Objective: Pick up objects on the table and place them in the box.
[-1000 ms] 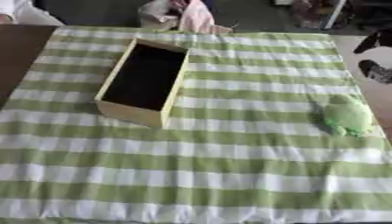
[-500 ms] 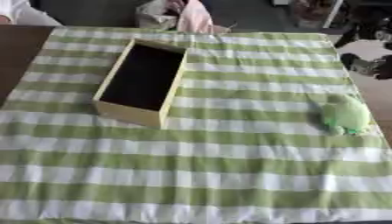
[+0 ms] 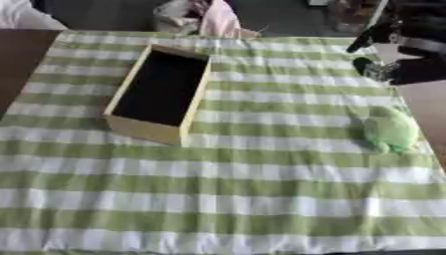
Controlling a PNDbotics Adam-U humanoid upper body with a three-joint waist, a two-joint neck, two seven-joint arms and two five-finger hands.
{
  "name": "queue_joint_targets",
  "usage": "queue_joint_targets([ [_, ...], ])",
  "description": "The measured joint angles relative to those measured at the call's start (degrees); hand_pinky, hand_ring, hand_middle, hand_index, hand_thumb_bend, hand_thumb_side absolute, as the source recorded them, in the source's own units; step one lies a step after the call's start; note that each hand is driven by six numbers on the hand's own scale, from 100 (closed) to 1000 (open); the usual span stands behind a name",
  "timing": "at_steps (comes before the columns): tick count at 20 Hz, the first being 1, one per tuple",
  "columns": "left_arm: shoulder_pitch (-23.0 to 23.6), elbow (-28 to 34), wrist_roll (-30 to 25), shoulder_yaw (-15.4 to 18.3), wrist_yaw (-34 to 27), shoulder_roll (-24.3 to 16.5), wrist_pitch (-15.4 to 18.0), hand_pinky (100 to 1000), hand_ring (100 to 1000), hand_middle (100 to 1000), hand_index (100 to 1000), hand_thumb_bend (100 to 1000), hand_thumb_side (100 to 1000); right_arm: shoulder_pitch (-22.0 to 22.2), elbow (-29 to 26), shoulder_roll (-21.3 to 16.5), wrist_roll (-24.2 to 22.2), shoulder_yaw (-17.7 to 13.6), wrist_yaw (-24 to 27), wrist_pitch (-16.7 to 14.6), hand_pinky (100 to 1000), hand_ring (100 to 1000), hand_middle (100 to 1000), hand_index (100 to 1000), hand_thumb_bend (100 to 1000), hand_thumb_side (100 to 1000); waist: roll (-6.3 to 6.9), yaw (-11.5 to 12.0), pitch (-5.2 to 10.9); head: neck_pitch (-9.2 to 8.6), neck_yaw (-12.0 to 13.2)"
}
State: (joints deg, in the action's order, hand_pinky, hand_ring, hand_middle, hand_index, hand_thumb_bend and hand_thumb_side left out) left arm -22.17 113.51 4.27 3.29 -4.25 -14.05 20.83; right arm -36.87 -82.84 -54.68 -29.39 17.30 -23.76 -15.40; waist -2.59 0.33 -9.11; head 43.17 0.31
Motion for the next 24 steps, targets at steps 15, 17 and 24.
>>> queue_joint_targets([
  [15, 0.1, 0.0, -0.2, 0.0, 0.1, 0.0, -0.3, 514, 768, 716, 759, 100, 696, 6.1, 1.5, -1.2, -5.5, -2.2, 3.5, 5.1, 963, 912, 868, 957, 180, 555, 0.03, -0.4, -0.01, 0.0, 0.0],
  [17, 0.1, 0.0, -0.3, 0.0, 0.2, 0.0, -0.4, 513, 768, 716, 759, 100, 696, 7.0, 1.4, -1.4, -5.8, -2.7, 4.1, 5.6, 965, 911, 868, 961, 185, 530, 0.03, -0.5, -0.01, 0.0, 0.0],
  [24, 0.3, 0.0, -0.3, 0.0, 0.3, 0.0, -0.6, 511, 769, 715, 758, 100, 693, 9.6, 2.3, -1.7, -6.6, -3.9, 4.3, 6.1, 991, 917, 883, 983, 244, 406, 0.01, -0.7, -0.01, -0.01, 0.1],
])
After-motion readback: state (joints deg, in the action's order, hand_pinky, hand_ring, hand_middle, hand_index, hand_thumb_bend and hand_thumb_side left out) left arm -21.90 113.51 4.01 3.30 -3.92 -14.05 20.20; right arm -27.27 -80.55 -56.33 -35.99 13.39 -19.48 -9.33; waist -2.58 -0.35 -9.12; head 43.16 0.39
